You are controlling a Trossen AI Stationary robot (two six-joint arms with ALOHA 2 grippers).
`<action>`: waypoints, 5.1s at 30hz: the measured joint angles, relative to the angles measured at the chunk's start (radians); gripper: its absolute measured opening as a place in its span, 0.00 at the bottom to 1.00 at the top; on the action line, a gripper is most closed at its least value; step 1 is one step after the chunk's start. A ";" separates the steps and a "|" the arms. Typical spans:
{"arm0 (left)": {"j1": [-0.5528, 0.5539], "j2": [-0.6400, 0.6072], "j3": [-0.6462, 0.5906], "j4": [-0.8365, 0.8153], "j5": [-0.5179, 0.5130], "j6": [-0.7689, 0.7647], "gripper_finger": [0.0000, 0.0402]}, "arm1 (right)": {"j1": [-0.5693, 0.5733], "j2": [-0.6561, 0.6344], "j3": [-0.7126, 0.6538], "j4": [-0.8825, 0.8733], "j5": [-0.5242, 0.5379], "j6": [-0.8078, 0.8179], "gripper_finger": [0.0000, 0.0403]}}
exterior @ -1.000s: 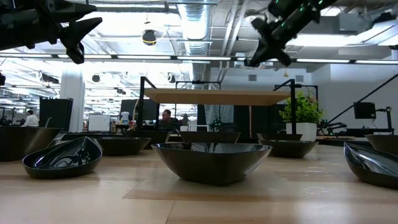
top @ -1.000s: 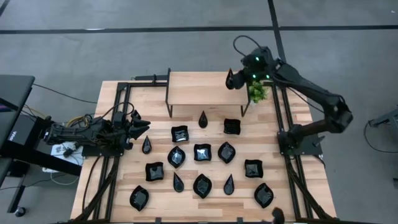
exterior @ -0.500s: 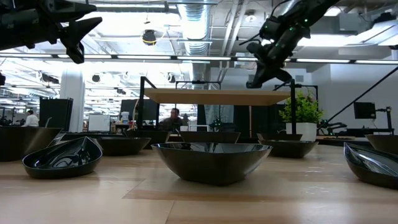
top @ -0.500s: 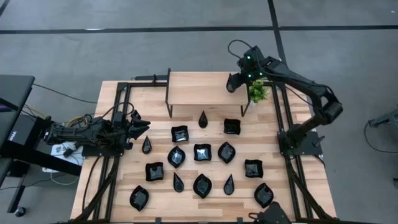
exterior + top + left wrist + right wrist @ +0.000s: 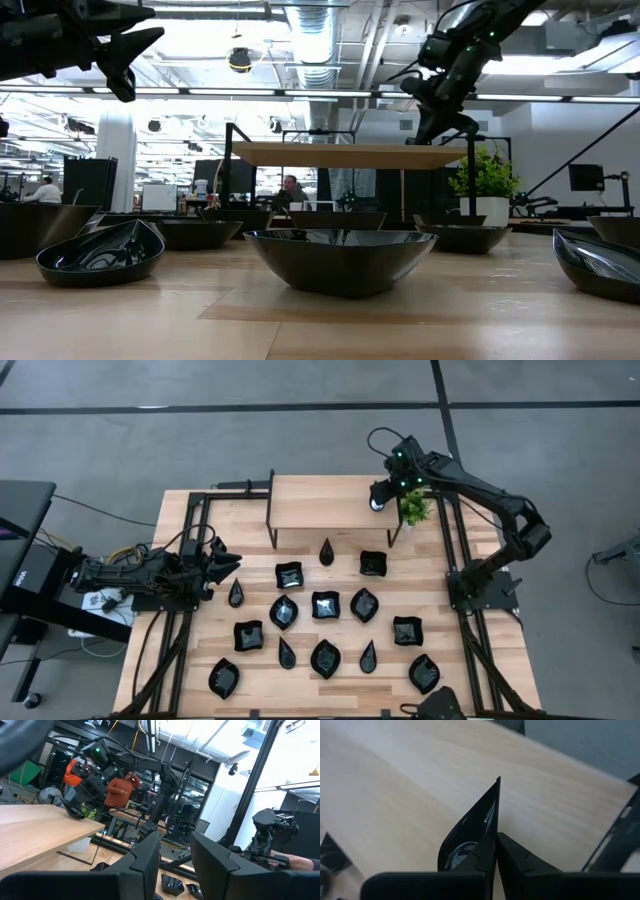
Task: Pick & Place Mini shaped plates
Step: Put the drop-shaped plate on top of the shelf, then stack the drop-shaped plate on top of the drop-shaped plate on the shelf
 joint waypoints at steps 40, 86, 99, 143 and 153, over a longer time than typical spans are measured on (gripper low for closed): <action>0.000 0.000 0.000 0.014 0.000 0.000 0.28 | 0.034 -0.117 -0.002 0.018 -0.071 -0.033 0.15; 0.000 0.000 0.000 0.022 -0.030 0.000 0.28 | 0.180 0.375 0.544 -0.421 0.296 -0.312 0.15; 0.000 0.000 0.000 0.022 -0.030 0.000 0.28 | 0.179 0.375 0.544 -0.430 0.324 -0.321 0.15; 0.000 0.000 0.000 0.027 -0.030 0.000 0.28 | 0.607 0.118 0.503 -0.571 -0.079 -0.050 0.15; 0.000 0.001 0.000 0.029 -0.030 0.000 0.28 | 0.892 0.088 0.337 -0.613 -0.053 0.158 0.15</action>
